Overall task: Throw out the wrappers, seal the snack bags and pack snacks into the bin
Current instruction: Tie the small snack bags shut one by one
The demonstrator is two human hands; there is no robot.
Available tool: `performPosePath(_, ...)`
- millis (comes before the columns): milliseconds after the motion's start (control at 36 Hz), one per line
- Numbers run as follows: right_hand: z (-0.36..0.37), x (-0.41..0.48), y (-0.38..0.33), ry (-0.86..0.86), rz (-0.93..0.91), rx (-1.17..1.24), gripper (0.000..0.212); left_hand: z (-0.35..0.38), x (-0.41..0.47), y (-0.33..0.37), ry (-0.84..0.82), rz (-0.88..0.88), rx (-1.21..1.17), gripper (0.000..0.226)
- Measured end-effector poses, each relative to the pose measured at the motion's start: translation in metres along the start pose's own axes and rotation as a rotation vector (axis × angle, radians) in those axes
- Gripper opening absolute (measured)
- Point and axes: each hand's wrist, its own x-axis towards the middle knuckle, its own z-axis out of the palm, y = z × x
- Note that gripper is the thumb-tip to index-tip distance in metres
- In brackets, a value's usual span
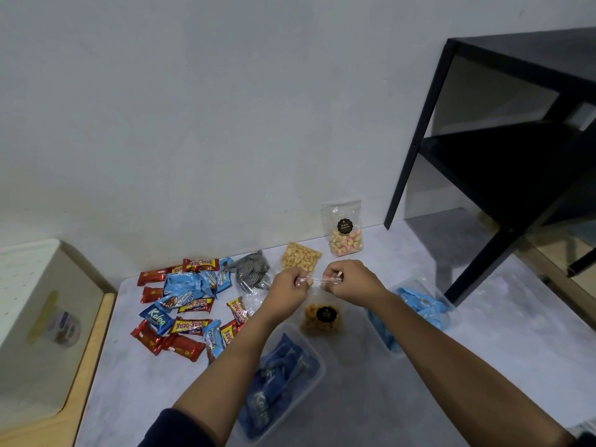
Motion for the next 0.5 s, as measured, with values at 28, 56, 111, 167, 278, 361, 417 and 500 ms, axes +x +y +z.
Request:
performPosePath(28,0.0008,0.0004,-0.0006,-0.005,-0.003,0.005,0.006,0.0003,-0.0004,0.0009,0.001,0.009,0.013,0.021)
performPosePath(56,0.0012,0.0011,-0.0012,-0.004,-0.008,-0.001,0.008,0.0008,-0.0008,0.0021,-0.001,0.019,0.026,0.019)
performPosePath(111,0.0016,0.0018,-0.0025,0.016,-0.023,-0.03,0.015,0.002,-0.0019,0.0048,-0.009,0.031,0.035,0.016)
performPosePath(167,0.0014,0.002,-0.0037,0.039,-0.042,-0.051,0.02,0.0022,-0.0018,0.0061,-0.006,0.039,0.029,0.014)
performPosePath(278,0.0023,0.0022,-0.0013,0.025,-0.03,0.002,0.011,-0.001,-0.0002,0.0055,0.013,0.044,0.029,0.013)
performPosePath(361,0.0025,0.0035,-0.0003,0.012,-0.035,0.01,0.003,-0.0016,0.0016,0.0035,0.004,0.045,0.06,0.008)
performPosePath(417,0.0024,0.0039,-0.0012,0.024,-0.037,-0.011,0.004,-0.0008,0.0026,0.0028,-0.001,0.048,0.07,0.009)
performPosePath(500,0.0038,0.0038,-0.0033,0.061,-0.031,-0.035,0.006,-0.0005,0.0028,0.0027,-0.013,0.052,0.059,0.01)
